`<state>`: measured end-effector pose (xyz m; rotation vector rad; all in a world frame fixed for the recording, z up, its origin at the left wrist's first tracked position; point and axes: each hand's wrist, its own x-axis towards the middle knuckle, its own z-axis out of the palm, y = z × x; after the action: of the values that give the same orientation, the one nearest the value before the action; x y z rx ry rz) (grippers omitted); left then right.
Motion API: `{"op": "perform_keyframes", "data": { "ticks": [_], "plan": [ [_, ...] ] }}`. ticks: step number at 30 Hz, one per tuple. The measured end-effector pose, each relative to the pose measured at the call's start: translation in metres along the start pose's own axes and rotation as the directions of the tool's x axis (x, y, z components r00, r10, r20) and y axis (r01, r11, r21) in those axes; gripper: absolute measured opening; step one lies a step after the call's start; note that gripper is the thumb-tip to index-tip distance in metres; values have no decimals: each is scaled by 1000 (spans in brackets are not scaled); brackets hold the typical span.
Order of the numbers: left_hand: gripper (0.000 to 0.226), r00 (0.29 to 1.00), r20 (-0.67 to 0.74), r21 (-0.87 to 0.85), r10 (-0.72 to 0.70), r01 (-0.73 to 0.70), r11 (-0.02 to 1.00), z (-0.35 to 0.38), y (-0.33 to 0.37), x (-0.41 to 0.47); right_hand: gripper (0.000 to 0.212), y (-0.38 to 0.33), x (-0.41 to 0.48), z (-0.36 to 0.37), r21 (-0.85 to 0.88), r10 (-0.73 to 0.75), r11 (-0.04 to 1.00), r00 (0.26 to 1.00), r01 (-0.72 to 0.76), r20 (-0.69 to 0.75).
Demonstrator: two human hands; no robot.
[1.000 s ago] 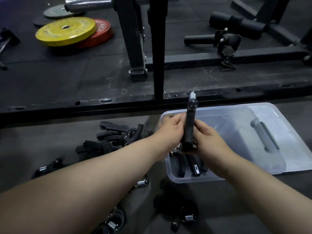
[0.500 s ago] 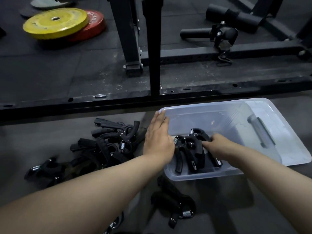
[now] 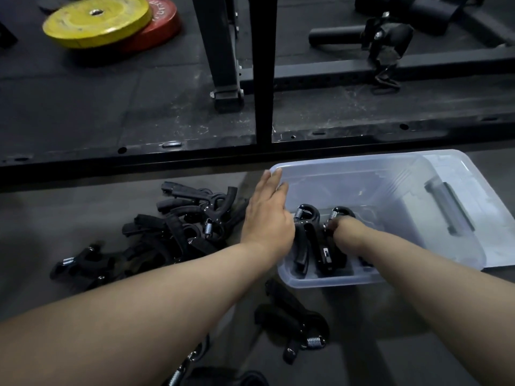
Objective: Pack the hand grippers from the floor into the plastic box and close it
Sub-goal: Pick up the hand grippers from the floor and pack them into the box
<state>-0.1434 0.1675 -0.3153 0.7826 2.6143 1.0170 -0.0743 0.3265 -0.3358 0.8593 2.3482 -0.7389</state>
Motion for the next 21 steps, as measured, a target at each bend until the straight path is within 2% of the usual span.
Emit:
{"op": "perform_keyframes", "data": {
  "ticks": [2,5,10,17,21],
  "plan": [
    [58,1000,1,4,-6,6,1000,0,0,0,19,6,1,-1,-5,-14,1000,1000,14,-17],
    [57,1000,11,13,-10,10,1000,-1,0,0,15,9,3,8,6,-38,999,998,37,60],
    [57,1000,13,26,-4,4,1000,-1,0,0,31,-10,-4,15,-268,-145,949,985,165,91],
    [56,1000,11,23,-10,9,1000,0,0,0,50,1,4,22,-251,-46,965,994,71,104],
    [55,1000,10,16,-10,10,1000,0,0,0,39,6,13,22,-257,-55,962,988,92,147]
  ]
}}
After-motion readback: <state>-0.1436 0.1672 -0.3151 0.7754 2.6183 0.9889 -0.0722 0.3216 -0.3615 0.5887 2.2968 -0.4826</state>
